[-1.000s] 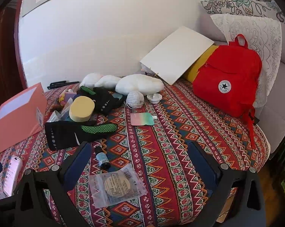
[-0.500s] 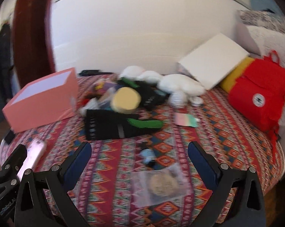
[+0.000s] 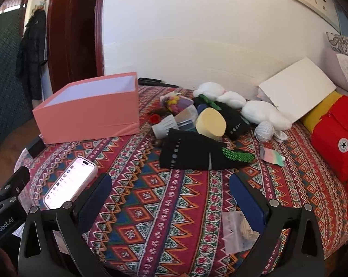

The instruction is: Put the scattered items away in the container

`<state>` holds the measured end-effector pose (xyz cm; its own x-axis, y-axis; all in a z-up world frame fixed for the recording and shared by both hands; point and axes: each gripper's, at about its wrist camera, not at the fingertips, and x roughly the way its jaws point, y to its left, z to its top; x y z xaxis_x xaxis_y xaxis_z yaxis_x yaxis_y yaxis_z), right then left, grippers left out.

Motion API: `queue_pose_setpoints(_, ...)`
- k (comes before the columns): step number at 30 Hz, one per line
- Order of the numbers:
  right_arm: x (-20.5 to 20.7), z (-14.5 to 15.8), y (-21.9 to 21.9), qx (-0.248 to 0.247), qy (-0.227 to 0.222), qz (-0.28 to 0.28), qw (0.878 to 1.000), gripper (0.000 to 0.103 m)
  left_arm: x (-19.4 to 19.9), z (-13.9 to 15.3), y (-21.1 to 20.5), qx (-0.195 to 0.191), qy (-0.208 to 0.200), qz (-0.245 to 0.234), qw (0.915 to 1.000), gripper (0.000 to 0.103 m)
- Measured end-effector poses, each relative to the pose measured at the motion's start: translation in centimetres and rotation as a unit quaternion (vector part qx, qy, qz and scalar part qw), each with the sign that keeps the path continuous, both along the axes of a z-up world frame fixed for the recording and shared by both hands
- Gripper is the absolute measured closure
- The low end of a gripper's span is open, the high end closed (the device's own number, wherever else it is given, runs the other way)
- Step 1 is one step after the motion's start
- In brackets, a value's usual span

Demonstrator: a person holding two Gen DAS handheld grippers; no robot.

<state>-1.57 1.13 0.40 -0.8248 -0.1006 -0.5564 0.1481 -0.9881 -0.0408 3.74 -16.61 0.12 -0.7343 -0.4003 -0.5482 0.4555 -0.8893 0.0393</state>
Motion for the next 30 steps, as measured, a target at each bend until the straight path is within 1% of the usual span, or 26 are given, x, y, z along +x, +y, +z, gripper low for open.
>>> queue_pose_setpoints(5, 0.0, 0.0, -0.3, 0.0, -0.003, 0.002, 1.0, 0.0, 0.1, -0.1, -0.4, 0.003, 0.002, -0.001, 1.0, 0.0)
queue_pose_setpoints(30, 0.0, 0.2, 0.5, -0.003, -0.003, -0.004, 1.0, 0.0, 0.1, 0.2, 0.8, -0.005, 0.002, -0.011, 0.9999, 0.0)
